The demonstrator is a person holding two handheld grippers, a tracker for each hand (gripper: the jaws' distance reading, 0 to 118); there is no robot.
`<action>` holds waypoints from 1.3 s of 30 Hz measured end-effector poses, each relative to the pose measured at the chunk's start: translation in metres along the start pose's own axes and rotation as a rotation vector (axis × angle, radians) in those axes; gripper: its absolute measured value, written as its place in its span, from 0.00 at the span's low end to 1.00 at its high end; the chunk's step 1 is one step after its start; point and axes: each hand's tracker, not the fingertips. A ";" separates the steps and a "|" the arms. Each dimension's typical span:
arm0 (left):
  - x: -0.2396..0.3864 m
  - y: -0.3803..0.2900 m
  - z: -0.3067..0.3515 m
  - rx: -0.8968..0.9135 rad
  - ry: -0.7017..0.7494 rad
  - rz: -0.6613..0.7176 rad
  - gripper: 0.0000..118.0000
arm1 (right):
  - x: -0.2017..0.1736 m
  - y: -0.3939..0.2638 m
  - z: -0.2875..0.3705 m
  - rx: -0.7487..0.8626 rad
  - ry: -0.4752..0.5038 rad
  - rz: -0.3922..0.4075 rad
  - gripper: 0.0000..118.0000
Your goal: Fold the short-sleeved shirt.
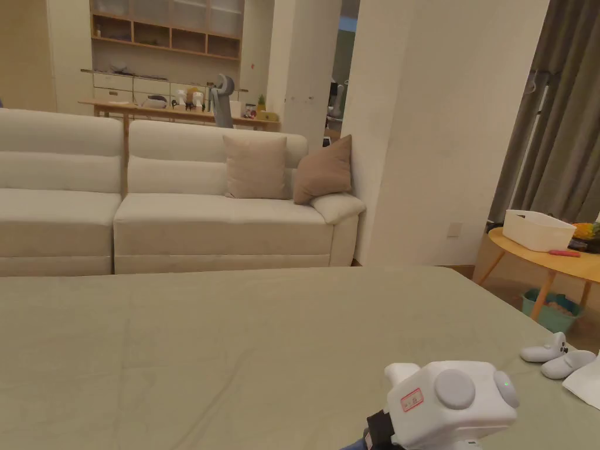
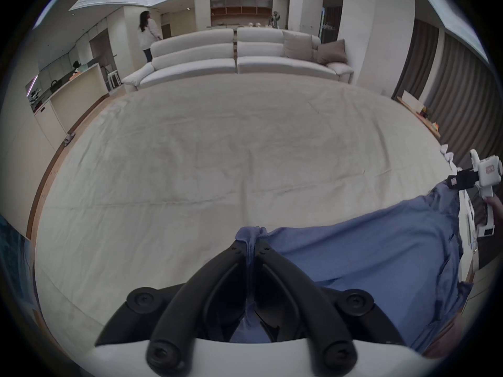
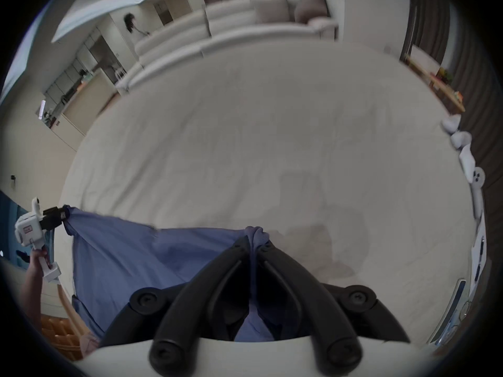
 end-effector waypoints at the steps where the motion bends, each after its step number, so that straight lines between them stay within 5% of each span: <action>1: -0.001 0.003 0.010 0.017 -0.018 0.016 0.02 | -0.002 0.002 0.014 0.033 0.003 -0.005 0.03; 10: 0.005 0.068 0.148 0.234 -0.030 0.023 0.02 | -0.041 0.060 0.172 0.291 0.011 0.018 0.03; 22: -0.001 0.223 0.265 0.549 0.029 0.060 0.02 | -0.099 0.224 0.309 0.692 -0.052 0.047 0.03; 33: 0.020 0.284 0.234 0.728 0.103 0.083 0.02 | -0.127 0.268 0.319 0.954 -0.220 0.079 0.03; 39: 0.023 0.234 0.137 0.518 0.071 0.074 0.02 | -0.105 0.202 0.221 0.781 -0.176 0.074 0.03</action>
